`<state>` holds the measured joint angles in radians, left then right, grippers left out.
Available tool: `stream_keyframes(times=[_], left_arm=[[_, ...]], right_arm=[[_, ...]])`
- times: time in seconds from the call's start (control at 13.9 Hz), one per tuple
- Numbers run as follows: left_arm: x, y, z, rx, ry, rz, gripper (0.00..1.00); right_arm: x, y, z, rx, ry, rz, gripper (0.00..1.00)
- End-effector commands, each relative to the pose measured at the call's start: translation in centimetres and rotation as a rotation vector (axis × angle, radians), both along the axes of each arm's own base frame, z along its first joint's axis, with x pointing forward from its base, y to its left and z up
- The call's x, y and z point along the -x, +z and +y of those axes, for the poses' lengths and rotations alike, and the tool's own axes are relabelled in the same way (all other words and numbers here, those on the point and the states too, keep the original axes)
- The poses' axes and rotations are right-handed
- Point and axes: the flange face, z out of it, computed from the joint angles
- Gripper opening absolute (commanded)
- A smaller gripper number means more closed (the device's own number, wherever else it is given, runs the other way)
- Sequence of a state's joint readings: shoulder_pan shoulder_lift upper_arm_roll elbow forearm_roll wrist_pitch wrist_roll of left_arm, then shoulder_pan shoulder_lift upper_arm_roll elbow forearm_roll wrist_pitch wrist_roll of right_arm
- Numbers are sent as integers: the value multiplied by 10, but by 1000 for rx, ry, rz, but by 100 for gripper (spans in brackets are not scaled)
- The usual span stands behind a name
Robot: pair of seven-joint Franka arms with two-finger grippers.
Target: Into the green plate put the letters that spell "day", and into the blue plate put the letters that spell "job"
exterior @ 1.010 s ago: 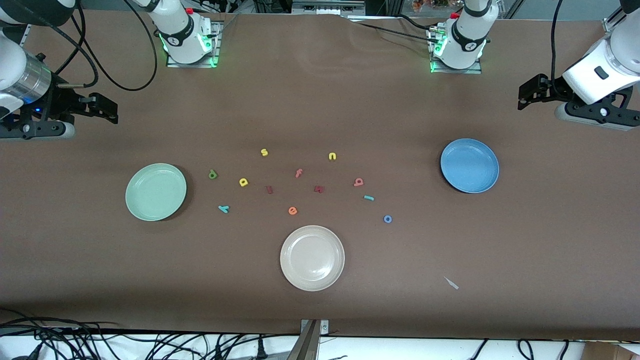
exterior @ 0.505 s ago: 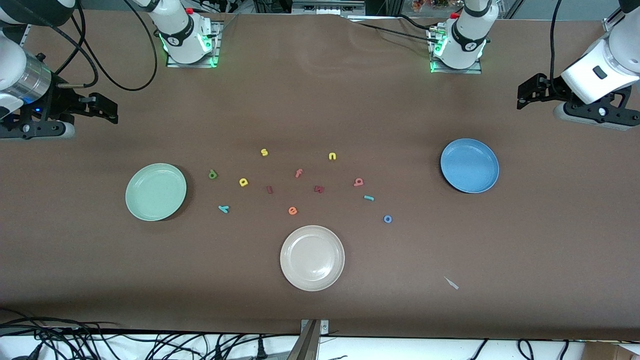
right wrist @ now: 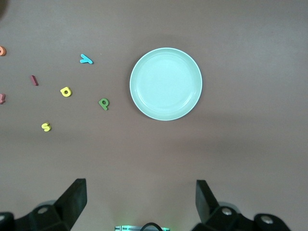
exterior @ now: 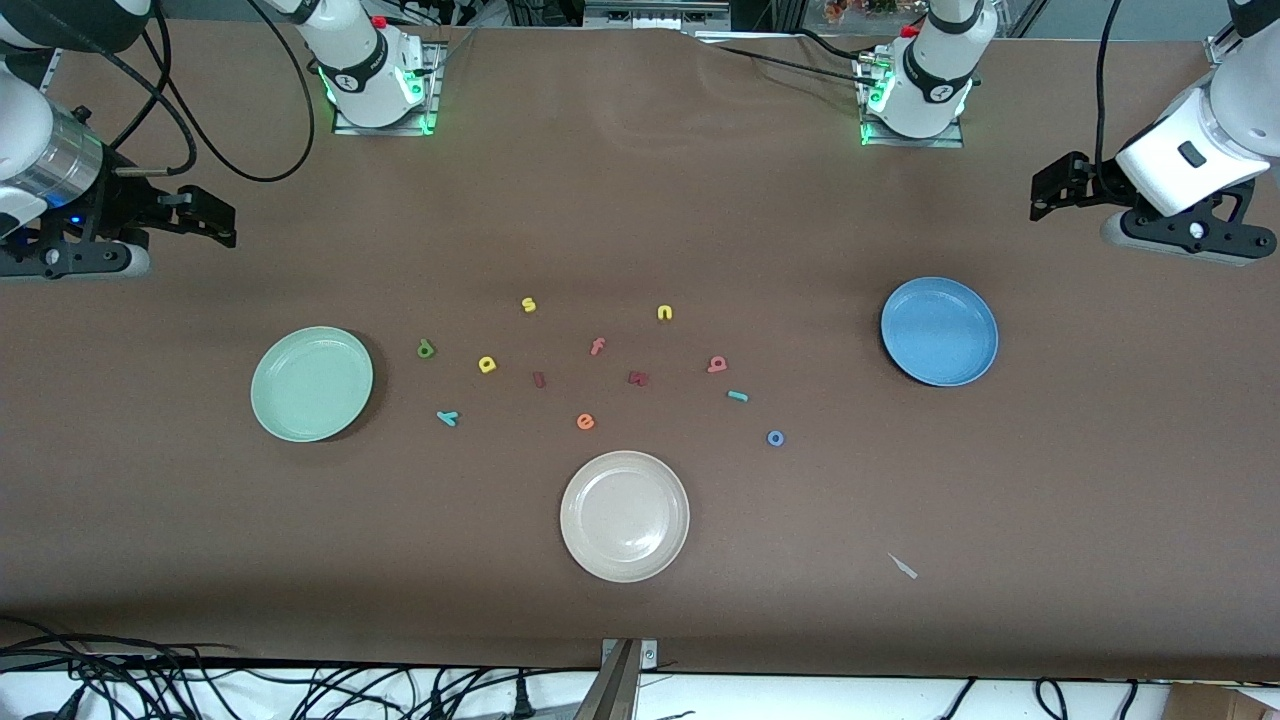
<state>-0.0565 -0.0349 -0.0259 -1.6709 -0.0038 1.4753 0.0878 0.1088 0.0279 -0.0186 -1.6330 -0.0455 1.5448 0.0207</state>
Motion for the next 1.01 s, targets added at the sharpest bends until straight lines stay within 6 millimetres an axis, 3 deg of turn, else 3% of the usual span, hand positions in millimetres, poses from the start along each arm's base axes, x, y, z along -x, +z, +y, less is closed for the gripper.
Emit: stream_keyframes(times=[0.0,0.14,0.36,0.72,0.87,0.94], left_arm=[[-4,0,-1,0,-3,16,100],[-2,-2,5,1,5,36,100],[4,-4,-6,8,-11,75,100],[2,-9,-3,8,-2,84,100],[-3,-16,-19,6,-8,92,100],[-10,-21,-35,3,-1,97,100]], right_arm=[[1,3,0,-3,-3,7,100],[1,4,0,-3,-5,5,100],[1,3,0,-3,-2,7,100],[1,4,0,-3,-3,5,100],[1,3,0,-3,-3,5,100],[1,3,0,-3,-3,5,100]])
